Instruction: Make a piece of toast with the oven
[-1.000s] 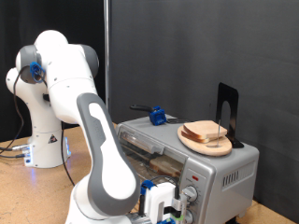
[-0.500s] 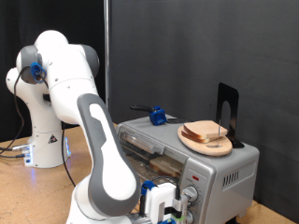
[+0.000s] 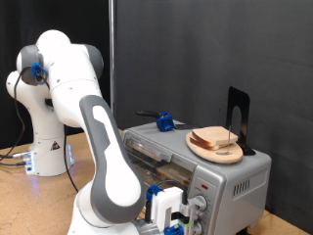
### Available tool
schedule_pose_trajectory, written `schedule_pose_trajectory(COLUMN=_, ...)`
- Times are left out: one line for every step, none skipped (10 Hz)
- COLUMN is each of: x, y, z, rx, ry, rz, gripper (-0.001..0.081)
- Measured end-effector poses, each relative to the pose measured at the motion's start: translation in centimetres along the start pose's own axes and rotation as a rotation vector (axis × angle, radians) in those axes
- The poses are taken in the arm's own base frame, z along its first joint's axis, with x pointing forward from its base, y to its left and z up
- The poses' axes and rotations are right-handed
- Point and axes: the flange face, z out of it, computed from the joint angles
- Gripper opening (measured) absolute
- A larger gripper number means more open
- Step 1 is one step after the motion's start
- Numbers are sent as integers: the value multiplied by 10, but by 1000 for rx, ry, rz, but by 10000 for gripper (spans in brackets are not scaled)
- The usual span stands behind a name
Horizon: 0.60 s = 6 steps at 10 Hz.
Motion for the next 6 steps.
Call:
schedule_pose_trajectory(x=-1, y=0, z=0, rx=2, ry=4, rz=2, gripper=328)
schedule_pose_trajectory(x=-1, y=0, z=0, rx=3, ry=6, rz=3, gripper=328)
schedule_pose_trajectory(x=-1, y=0, z=-1, rx=5, ry=9, rz=-6, gripper=328)
schedule_pose_trajectory(x=-1, y=1, z=-1, rx=10, ry=13, rz=-47, gripper=328)
schedule_pose_trajectory(x=-1, y=2, z=-1, rx=20, ry=18, rz=-124, gripper=328)
schedule_pose_trajectory(x=-2, y=4, z=-1, rx=35, ry=25, rz=-222, gripper=328)
